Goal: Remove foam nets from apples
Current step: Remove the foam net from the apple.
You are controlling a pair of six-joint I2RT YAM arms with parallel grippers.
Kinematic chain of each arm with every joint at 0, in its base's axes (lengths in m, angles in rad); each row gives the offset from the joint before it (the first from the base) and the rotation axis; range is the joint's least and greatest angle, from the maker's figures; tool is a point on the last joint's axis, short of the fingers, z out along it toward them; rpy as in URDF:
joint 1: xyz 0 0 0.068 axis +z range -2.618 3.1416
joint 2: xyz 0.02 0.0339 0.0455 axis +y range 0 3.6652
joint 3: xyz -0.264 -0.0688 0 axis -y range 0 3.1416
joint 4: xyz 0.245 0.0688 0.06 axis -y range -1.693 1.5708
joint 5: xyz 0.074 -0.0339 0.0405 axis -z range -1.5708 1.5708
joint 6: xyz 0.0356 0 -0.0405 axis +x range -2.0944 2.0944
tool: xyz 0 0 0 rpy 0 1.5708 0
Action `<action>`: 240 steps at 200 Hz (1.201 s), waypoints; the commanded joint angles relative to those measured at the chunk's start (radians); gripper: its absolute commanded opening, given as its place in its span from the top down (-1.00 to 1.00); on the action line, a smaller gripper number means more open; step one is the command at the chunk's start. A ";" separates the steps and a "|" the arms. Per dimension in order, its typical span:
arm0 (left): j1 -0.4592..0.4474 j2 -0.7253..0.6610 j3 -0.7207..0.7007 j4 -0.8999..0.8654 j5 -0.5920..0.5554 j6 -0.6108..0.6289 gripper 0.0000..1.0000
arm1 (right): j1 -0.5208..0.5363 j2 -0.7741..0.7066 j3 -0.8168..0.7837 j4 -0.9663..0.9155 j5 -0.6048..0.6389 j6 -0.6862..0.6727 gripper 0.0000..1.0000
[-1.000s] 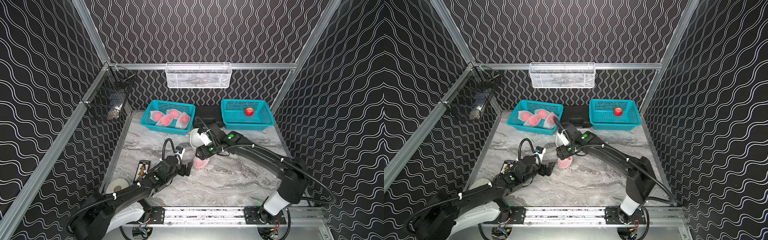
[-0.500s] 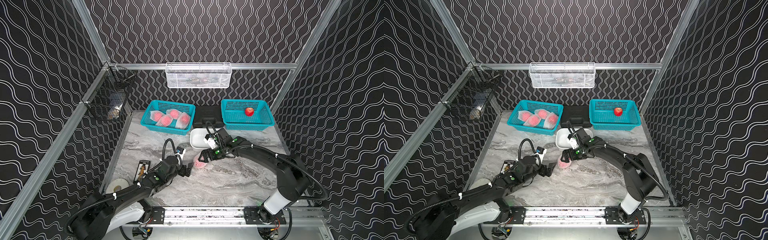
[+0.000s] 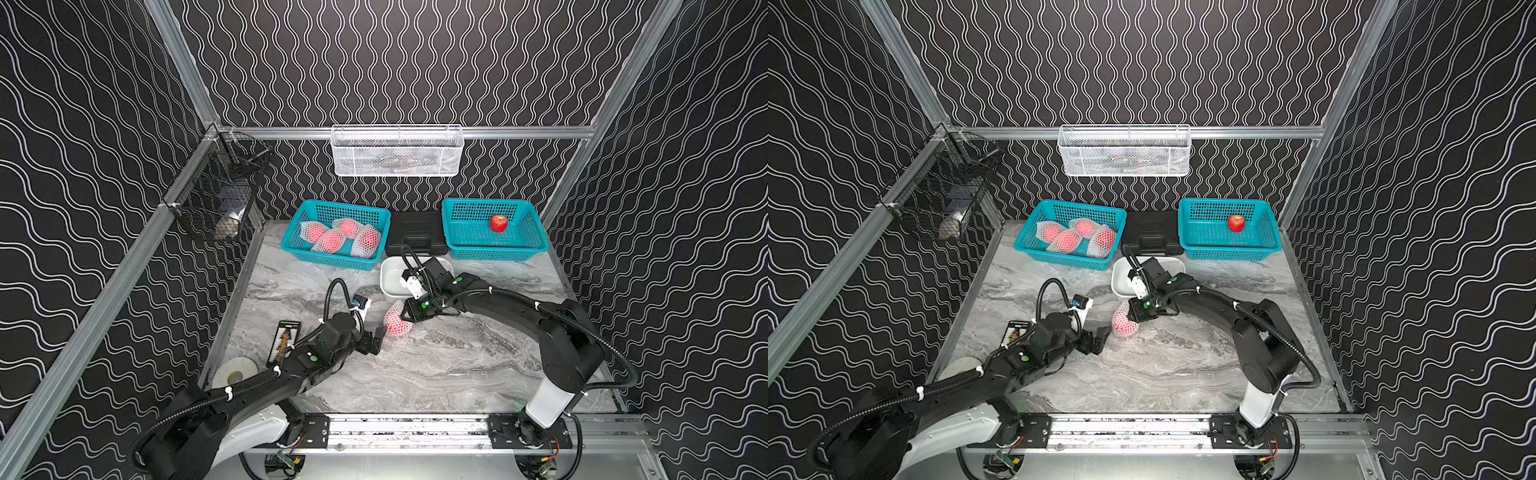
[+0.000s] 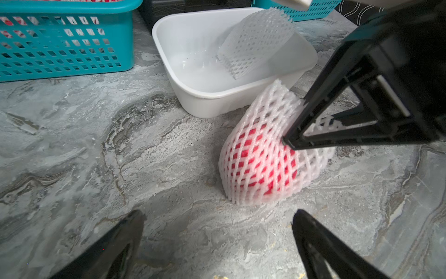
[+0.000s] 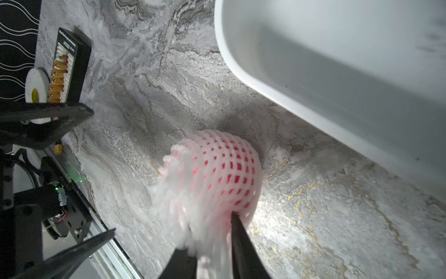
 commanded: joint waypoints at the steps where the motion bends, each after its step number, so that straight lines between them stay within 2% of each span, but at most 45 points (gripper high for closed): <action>1: 0.001 -0.001 -0.007 0.026 -0.003 -0.011 -0.99 | 0.001 -0.017 0.017 -0.015 0.000 -0.020 0.76; 49: 0.001 -0.004 0.004 0.007 -0.028 -0.010 -0.99 | 0.013 -0.050 0.078 -0.118 0.039 -0.030 1.00; 72: 0.001 -0.006 -0.004 0.020 -0.046 -0.010 -0.99 | 0.065 -0.071 0.059 -0.106 0.245 -0.043 1.00; 78: 0.001 -0.002 -0.007 0.025 -0.048 -0.011 -0.99 | 0.076 -0.055 0.062 -0.115 0.266 -0.046 1.00; 86: 0.001 0.005 -0.005 0.031 -0.049 -0.015 -0.99 | 0.070 -0.016 0.103 -0.160 0.209 -0.040 1.00; 91: 0.000 0.009 -0.002 0.032 -0.046 -0.016 -0.99 | 0.055 -0.008 0.111 -0.166 0.130 -0.034 1.00; 100: 0.001 0.014 0.003 0.028 -0.037 -0.017 -0.99 | 0.021 -0.025 0.077 -0.099 -0.045 -0.005 1.00; 105: 0.001 0.015 0.005 0.025 -0.033 -0.019 -0.99 | 0.007 -0.042 0.048 -0.044 -0.077 0.024 1.00; 111: -0.001 0.013 0.006 0.022 -0.031 -0.019 -0.99 | 0.012 -0.064 0.032 -0.007 -0.004 0.051 1.00; 123: 0.001 0.003 0.004 0.016 -0.037 -0.018 -0.99 | 0.105 -0.059 0.066 -0.059 0.286 0.004 1.00; 128: 0.000 -0.003 0.001 0.017 -0.043 -0.017 -0.99 | 0.123 -0.040 0.097 -0.105 0.331 -0.002 1.00; 134: 0.001 -0.009 -0.002 0.015 -0.049 -0.016 -0.99 | 0.103 -0.018 0.123 -0.142 0.251 -0.002 1.00; 145: 0.000 -0.018 -0.007 0.015 -0.054 -0.015 -0.99 | -0.004 -0.034 0.082 -0.071 -0.082 0.034 1.00; 149: 0.001 -0.020 -0.008 0.016 -0.054 -0.014 -0.99 | -0.034 -0.054 0.045 -0.009 -0.147 0.069 1.00; 155: 0.001 -0.021 -0.009 0.019 -0.051 -0.011 -0.99 | -0.035 -0.088 0.012 0.047 -0.104 0.106 1.00; 164: 0.001 -0.023 -0.010 0.020 -0.046 -0.007 -0.99 | 0.035 -0.115 0.021 0.016 0.157 0.055 1.00; 169: 0.001 -0.022 -0.009 0.016 -0.046 -0.007 -0.99 | 0.080 -0.109 0.046 -0.023 0.238 0.026 1.00; 174: 0.001 -0.020 -0.008 0.011 -0.052 -0.010 -0.99 | 0.085 -0.093 0.069 -0.065 0.207 0.008 1.00; 185: 0.001 -0.014 -0.007 0.011 -0.053 -0.012 -0.99 | 0.010 -0.068 0.090 -0.090 0.047 0.027 1.00; 200: 0.001 -0.007 -0.015 0.036 -0.044 -0.014 -0.99 | 0.037 -0.074 0.073 -0.074 0.168 0.024 1.00; 218: 0.001 -0.001 -0.003 0.023 -0.043 -0.014 -0.99 | -0.010 -0.078 0.063 -0.057 -0.001 0.043 1.00; 232: 0.001 -0.005 -0.002 0.018 -0.042 -0.008 -0.99 | -0.007 -0.098 0.055 -0.028 0.024 0.051 1.00; 240: 0.001 -0.009 -0.004 0.020 -0.046 -0.006 -0.99 | -0.012 -0.096 0.070 -0.048 -0.006 0.051 1.00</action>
